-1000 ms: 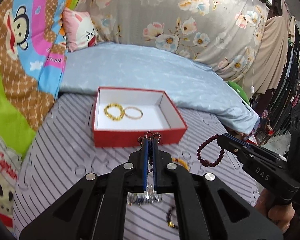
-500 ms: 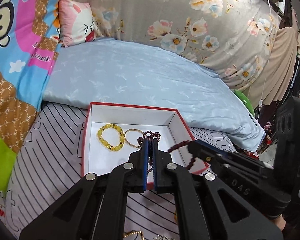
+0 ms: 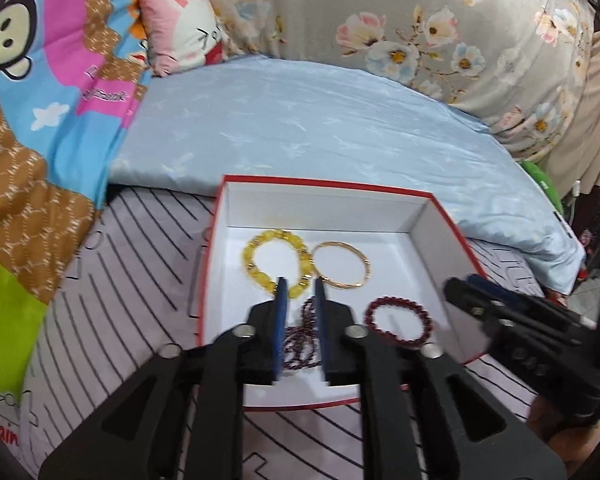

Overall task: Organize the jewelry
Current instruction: 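Carry both bead bracelets into the red box and open both tools, then withdraw both tools from the box toward the remaining jewelry, then lower the right tool onto the dark brown bead bracelet and close it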

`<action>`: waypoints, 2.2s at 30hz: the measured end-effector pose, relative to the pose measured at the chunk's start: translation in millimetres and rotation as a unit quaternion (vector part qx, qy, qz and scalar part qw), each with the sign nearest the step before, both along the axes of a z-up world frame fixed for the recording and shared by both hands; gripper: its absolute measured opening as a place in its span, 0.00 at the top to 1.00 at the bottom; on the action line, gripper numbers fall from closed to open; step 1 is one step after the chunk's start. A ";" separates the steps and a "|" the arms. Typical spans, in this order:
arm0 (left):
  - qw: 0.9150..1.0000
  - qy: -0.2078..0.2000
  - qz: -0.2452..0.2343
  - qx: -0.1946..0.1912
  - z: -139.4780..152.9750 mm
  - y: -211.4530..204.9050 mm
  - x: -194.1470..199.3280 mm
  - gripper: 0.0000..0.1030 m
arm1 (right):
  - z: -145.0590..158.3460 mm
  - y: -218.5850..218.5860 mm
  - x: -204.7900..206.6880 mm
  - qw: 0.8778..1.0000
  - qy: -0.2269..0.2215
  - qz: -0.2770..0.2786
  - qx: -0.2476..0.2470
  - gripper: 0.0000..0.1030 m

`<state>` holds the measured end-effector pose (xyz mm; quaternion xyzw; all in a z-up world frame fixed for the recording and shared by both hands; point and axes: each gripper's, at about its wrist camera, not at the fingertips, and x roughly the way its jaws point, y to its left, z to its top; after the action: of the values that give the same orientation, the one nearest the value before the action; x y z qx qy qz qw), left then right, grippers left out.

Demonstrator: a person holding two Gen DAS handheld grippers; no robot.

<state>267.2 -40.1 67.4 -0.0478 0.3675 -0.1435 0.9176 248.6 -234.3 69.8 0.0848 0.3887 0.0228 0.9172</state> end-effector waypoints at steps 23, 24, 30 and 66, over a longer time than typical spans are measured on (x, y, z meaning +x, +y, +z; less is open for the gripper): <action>0.999 -0.013 0.036 0.013 -13.6 36.8 -114.3 0.57 | -17.6 4.1 -137.3 1.000 0.004 -0.002 -0.018 0.63; 0.999 -0.012 0.036 0.015 -15.2 36.9 -119.5 0.57 | -19.0 4.0 -142.2 1.000 0.005 -0.003 -0.016 0.63; 0.999 -0.009 0.040 0.020 -23.3 36.5 -147.4 0.57 | -27.0 8.1 -175.6 1.000 0.010 -0.002 -0.015 0.63; 0.999 0.036 0.028 0.015 -59.6 33.6 -195.2 0.57 | -63.3 50.8 -222.4 0.997 0.043 0.032 -0.054 0.67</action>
<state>72.0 -6.4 7.8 -0.0497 0.4010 -0.1101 0.9081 26.2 -183.5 6.5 0.0238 0.4313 0.0280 0.9015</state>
